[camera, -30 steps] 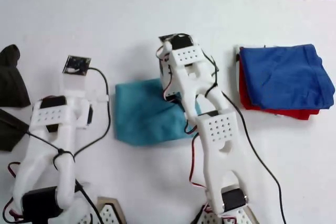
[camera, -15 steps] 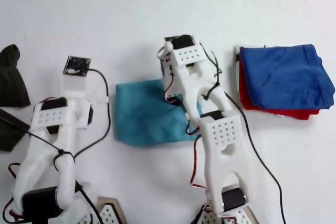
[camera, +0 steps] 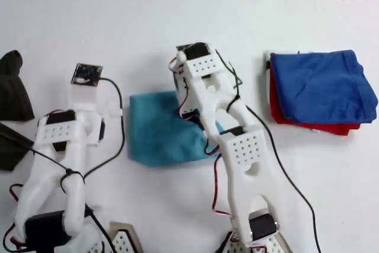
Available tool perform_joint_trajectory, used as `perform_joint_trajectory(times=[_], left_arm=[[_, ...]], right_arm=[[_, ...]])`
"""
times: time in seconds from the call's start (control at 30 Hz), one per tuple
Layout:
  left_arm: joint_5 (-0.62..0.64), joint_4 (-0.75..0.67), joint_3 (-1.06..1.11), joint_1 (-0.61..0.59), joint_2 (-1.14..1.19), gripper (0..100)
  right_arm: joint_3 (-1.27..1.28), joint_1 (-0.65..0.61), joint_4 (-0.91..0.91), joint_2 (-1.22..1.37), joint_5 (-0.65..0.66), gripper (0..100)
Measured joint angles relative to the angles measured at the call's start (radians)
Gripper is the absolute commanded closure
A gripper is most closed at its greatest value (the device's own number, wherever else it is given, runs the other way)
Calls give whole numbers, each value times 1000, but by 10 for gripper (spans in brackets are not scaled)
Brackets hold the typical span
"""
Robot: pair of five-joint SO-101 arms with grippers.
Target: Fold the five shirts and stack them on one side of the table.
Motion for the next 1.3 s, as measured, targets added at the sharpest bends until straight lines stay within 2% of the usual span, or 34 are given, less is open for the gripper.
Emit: perform_joint_trajectory(times=[0.1,0.3,0.5,0.63,0.97,1.3], left_arm=[[0,0,0,0,0,940],[0,0,0,0,0,940],[0,0,0,0,0,940],[0,0,0,0,0,940],[0,0,0,0,0,940],[0,0,0,0,0,940]], right_arm=[[0,25,0,-2,17,977],[9,74,0,-75,137,977],[34,181,0,-279,385,978],[54,273,0,-436,479,978],[55,422,0,-655,598,978],[55,597,-5,-674,772,978]])
